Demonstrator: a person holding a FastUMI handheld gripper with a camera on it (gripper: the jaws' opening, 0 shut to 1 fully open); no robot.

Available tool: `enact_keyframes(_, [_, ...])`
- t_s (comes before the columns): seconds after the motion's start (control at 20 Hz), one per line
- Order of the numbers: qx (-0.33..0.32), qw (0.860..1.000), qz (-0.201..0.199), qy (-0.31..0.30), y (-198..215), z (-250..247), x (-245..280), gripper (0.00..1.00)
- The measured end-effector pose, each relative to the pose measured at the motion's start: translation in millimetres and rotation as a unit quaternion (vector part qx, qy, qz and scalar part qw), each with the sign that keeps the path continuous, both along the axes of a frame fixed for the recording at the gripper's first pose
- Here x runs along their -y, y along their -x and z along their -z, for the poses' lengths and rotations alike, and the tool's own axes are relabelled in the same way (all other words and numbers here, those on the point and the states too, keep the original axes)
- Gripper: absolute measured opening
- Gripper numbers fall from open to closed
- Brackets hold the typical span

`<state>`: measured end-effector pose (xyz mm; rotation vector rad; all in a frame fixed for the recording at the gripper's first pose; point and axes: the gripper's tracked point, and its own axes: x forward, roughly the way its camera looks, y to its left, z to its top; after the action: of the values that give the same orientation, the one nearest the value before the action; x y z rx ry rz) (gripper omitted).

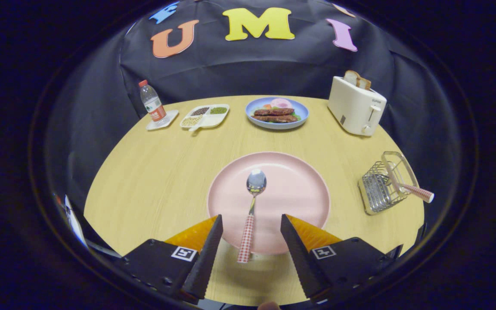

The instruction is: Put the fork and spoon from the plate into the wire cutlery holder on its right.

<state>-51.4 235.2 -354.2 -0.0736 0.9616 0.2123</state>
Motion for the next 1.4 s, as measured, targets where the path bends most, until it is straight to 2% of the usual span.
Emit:
enact_keyframes(0.1, [0.001,1.000,-0.002,0.017,-1,10,2,0.80])
enact_keyframes(0.4, [-0.032,0.999,0.028,0.015,1,38,5,0.58])
enact_keyframes(0.5, [-0.040,0.998,0.039,0.018,0,40,8,0.40])
enact_keyframes(0.55, [-0.039,0.998,0.045,0.023,-1,40,11,0.35])
enact_keyframes(0.65, [-0.045,0.998,0.046,0.024,-1,43,12,0.14])
enact_keyframes(0.7, [-0.046,0.998,0.045,0.026,-3,43,12,0.14])
enact_keyframes(0.8, [-0.053,0.997,0.043,0.029,-3,40,16,0.06])
enact_keyframes(0.85, [-0.054,0.997,0.044,0.030,-6,37,18,0.06])
enact_keyframes(0.9, [-0.056,0.997,0.045,0.030,-6,36,19,0.01])
enact_keyframes(1.15, [-0.058,0.998,0.032,0.020,-7,7,23,0.01])
enact_keyframes(1.4, [-0.039,0.999,0.004,0.010,-24,-53,38,0.01])
